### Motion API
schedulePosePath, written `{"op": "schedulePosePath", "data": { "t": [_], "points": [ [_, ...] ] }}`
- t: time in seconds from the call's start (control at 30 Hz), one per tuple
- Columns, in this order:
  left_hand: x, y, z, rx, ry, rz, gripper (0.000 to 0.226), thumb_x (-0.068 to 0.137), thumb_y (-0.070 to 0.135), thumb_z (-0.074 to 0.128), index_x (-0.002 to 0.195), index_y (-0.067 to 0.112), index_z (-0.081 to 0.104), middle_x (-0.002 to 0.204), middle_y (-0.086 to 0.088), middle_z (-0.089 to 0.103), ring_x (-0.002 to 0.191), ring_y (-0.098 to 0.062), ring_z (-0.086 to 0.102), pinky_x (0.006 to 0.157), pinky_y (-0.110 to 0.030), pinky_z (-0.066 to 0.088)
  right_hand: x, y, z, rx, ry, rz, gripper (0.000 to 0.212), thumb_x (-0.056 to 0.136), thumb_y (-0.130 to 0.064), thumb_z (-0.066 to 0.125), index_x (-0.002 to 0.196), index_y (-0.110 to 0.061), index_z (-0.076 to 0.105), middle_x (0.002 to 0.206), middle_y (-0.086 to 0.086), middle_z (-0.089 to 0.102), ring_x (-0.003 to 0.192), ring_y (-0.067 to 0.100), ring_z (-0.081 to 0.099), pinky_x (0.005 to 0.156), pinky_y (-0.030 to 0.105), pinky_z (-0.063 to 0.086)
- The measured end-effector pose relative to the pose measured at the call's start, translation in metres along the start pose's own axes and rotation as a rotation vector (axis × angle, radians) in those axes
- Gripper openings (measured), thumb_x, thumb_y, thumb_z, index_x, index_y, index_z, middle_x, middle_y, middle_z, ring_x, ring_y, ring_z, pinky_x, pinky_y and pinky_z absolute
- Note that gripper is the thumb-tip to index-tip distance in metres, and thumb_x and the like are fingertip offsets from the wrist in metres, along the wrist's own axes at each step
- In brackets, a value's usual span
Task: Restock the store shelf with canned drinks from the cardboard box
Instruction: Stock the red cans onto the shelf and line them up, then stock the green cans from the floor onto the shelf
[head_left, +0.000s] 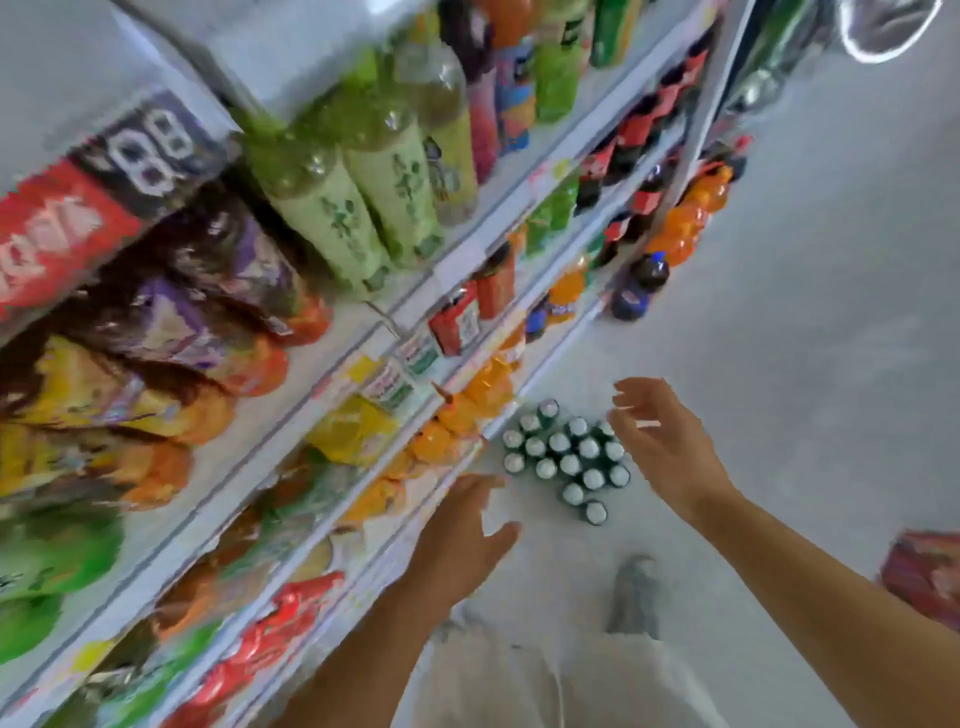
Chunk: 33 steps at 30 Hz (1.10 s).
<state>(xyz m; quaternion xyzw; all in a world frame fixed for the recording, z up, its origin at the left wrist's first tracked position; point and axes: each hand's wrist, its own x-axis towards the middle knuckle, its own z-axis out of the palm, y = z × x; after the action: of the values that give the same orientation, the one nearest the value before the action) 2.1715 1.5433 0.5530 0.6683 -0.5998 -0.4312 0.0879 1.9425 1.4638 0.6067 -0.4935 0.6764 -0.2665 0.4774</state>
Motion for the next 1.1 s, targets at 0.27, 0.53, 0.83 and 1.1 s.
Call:
{"op": "schedulePosePath", "data": {
  "t": [0.27,0.53,0.83,1.1],
  "points": [
    [0.127,-0.102,0.195,0.104,-0.375,-0.272,0.053,0.089,0.041,0.063,0.138,0.032,0.044,0.140,0.009,0.043,0.119,-0.012,0.053,0.096,-0.031,0.046,0.055,0.283,0.028,-0.154,-0.053,0.562,0.032,0.089,-0.031,0.064,0.120,-0.028,0.054,0.110,-0.002,0.063,0.094,0.016,0.062,0.072,0.027,0.047],
    [0.266,-0.218,0.377,0.135,-0.347,-0.339,0.064,0.087,0.037,0.065,0.144,0.031,0.037,0.138,0.002,0.046,0.120,-0.018,0.054,0.094,-0.038,0.049,0.137,0.522,0.127,-0.243,-0.265,0.727,0.058,0.082,-0.034,0.070,0.133,-0.031,0.042,0.128,-0.001,0.054,0.103,0.019,0.058,0.090,0.033,0.048],
    [0.351,-0.289,0.480,0.254,-0.295,-0.052,0.097,0.074,0.031,0.081,0.150,0.032,0.021,0.150,-0.003,0.036,0.131,-0.025,0.044,0.098,-0.041,0.044,0.186,0.648,0.201,-0.301,-0.270,0.517,0.100,0.071,-0.031,0.082,0.148,-0.036,0.019,0.145,-0.001,0.034,0.127,0.020,0.044,0.097,0.032,0.039],
    [0.346,-0.274,0.491,0.024,-0.114,-0.124,0.071,0.067,0.023,0.085,0.124,0.019,0.041,0.115,-0.002,0.062,0.101,-0.027,0.060,0.077,-0.034,0.049,0.181,0.636,0.201,-0.323,-0.042,0.442,0.069,0.068,-0.025,0.079,0.126,-0.026,0.042,0.114,-0.003,0.060,0.101,0.023,0.057,0.077,0.031,0.045]
  ]
}}
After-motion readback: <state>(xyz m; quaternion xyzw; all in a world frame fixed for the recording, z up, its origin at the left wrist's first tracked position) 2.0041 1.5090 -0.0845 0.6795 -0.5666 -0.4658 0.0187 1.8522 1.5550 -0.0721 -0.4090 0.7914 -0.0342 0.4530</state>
